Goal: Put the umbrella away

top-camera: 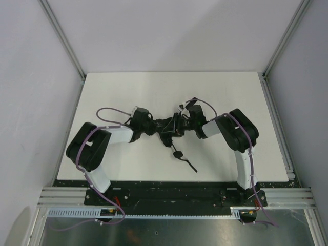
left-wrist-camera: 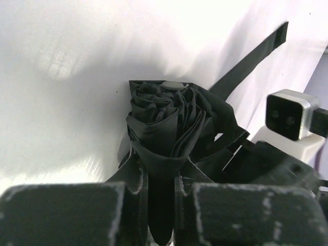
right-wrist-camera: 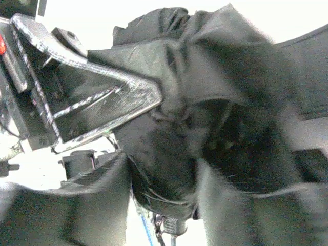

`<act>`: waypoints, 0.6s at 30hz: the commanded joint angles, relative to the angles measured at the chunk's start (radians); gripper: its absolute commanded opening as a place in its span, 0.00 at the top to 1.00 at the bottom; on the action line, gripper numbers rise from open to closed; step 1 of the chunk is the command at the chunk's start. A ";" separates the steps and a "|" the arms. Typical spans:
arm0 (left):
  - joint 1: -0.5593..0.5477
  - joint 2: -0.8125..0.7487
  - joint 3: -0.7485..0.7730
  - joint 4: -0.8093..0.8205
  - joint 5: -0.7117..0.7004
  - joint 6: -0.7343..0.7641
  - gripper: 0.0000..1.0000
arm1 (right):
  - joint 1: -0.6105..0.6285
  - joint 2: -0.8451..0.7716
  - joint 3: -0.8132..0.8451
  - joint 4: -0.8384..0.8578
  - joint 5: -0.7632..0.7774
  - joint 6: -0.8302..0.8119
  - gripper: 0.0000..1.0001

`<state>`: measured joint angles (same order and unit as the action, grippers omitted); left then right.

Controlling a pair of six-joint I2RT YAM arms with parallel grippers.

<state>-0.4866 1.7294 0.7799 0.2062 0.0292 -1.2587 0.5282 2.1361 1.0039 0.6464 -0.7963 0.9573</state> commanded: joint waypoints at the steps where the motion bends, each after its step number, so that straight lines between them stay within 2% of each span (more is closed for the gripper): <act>1: -0.012 0.052 -0.058 -0.118 -0.097 0.129 1.00 | 0.027 -0.168 -0.023 -0.254 0.081 -0.201 0.27; 2: -0.012 0.047 -0.064 -0.117 -0.094 0.130 1.00 | 0.027 -0.209 -0.021 -0.302 0.119 -0.260 0.15; 3: -0.012 0.040 -0.068 -0.116 -0.090 0.129 1.00 | 0.029 -0.261 -0.020 -0.353 0.162 -0.320 0.08; 5: -0.012 0.028 -0.076 -0.122 -0.081 0.121 1.00 | 0.046 -0.353 -0.021 -0.454 0.270 -0.458 0.02; 10: -0.012 0.010 -0.064 -0.185 -0.064 0.075 1.00 | 0.194 -0.494 -0.029 -0.575 0.710 -0.761 0.01; 13: -0.012 0.015 -0.045 -0.249 -0.055 0.052 1.00 | 0.309 -0.516 -0.060 -0.513 0.989 -0.883 0.01; 18: -0.012 0.013 -0.032 -0.296 -0.052 0.038 1.00 | 0.428 -0.466 -0.087 -0.368 1.222 -0.949 0.02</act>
<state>-0.4934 1.7184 0.7780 0.1856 0.0257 -1.2427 0.9012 1.6352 0.9443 0.1864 0.1028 0.1532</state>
